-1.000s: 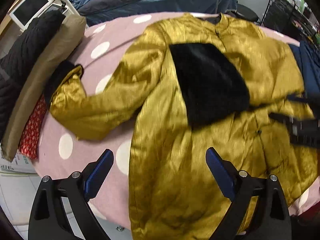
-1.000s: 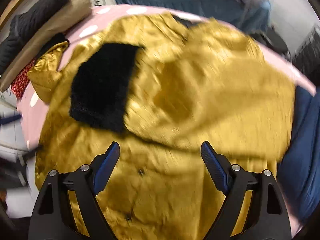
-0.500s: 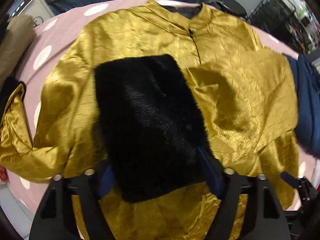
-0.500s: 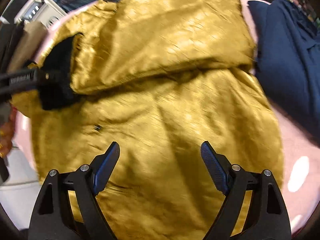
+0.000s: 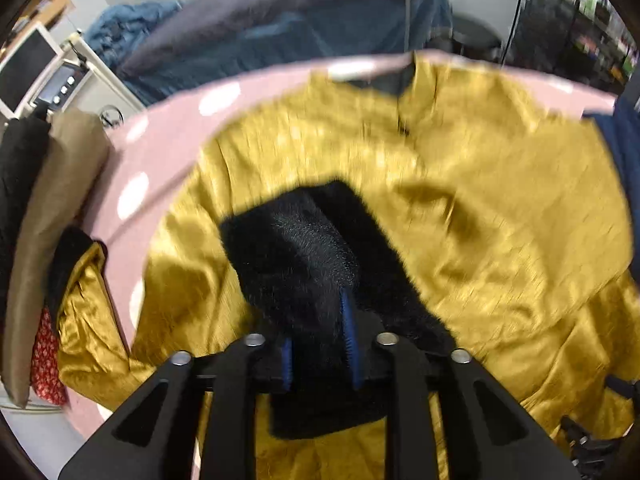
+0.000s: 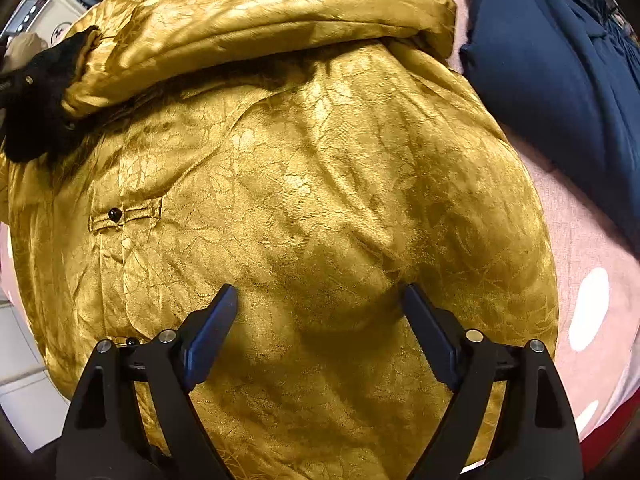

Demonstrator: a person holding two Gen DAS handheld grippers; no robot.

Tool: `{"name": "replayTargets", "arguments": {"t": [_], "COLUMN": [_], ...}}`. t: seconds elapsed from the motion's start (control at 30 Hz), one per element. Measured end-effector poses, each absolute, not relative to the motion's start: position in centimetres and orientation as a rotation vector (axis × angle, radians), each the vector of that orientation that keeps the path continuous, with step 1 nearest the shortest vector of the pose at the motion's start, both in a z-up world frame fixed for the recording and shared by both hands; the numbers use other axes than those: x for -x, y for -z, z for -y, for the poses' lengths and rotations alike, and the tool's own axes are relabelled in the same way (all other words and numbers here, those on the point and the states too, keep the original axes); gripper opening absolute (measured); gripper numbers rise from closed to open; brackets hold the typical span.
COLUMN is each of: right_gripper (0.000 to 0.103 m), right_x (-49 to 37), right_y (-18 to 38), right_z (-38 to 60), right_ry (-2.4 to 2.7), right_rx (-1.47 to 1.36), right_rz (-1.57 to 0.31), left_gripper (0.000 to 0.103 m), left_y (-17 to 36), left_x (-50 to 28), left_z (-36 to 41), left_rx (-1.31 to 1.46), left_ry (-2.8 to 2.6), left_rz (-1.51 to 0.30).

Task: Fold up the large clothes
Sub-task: 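Fold the sleeve across the jacket body with the right tool and release, then grasp the other fur-cuffed sleeve with the left tool and lift it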

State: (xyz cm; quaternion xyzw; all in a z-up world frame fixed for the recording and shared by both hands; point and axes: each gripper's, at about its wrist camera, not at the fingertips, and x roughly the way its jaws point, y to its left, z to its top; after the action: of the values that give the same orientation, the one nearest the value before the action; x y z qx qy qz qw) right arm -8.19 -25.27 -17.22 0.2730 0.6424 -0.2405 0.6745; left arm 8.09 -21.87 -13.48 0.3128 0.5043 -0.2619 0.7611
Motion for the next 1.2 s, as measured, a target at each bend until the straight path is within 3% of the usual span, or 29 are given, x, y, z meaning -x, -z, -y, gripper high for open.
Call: {"name": "replayTargets", "arguments": {"t": [0.03,0.07,0.13,0.27,0.33,0.53,0.67,0.73,1.03,1.2], "right_gripper": [0.087,0.089,0.09,0.092,0.093,0.097,0.097,0.097,0.097,0.098], "right_x": [7.7,7.6,7.4,6.7,6.5,5.6,5.1,4.6,4.5,5.0], "right_y": [17.4,17.7,18.1,18.7,18.9,19.9,20.5,21.0,21.6,21.7], "right_z": [24.8,24.6,24.1,22.9,22.7,22.6,22.7,22.4,22.1,21.7], "right_ry": [0.54,0.538,0.535,0.535,0.537,0.535,0.533,0.531,0.562,0.579], "right_rx": [-0.608,-0.599,-0.584,-0.563,-0.569,-0.551,-0.557,-0.552,-0.529,-0.535], "right_rz": [-1.455,-1.469,-1.485,-1.502,-1.506,-1.52,-1.521,-1.529,-1.507,-1.481], "left_gripper": [0.048,0.055,0.076,0.082,0.091,0.091,0.091,0.097,0.096,0.096], "left_y": [13.9,14.3,14.2,12.7,11.5,13.4,17.7,19.1,19.0,16.4], "left_x": [-8.1,-7.9,-7.6,-6.7,-6.2,-4.5,-5.4,-6.0,-6.6,-6.0], "left_z": [21.5,21.1,19.7,18.2,17.6,18.5,18.4,17.8,16.6,14.8], "left_rx": [-0.696,-0.705,-0.676,-0.599,-0.57,-0.665,-0.73,-0.713,-0.668,-0.579], "left_ry": [0.56,0.546,0.537,0.517,0.503,0.541,0.502,0.484,0.564,0.568], "left_rz": [-1.106,-1.111,-1.117,-1.106,-1.054,-1.082,-1.259,-1.331,-1.397,-1.313]}}
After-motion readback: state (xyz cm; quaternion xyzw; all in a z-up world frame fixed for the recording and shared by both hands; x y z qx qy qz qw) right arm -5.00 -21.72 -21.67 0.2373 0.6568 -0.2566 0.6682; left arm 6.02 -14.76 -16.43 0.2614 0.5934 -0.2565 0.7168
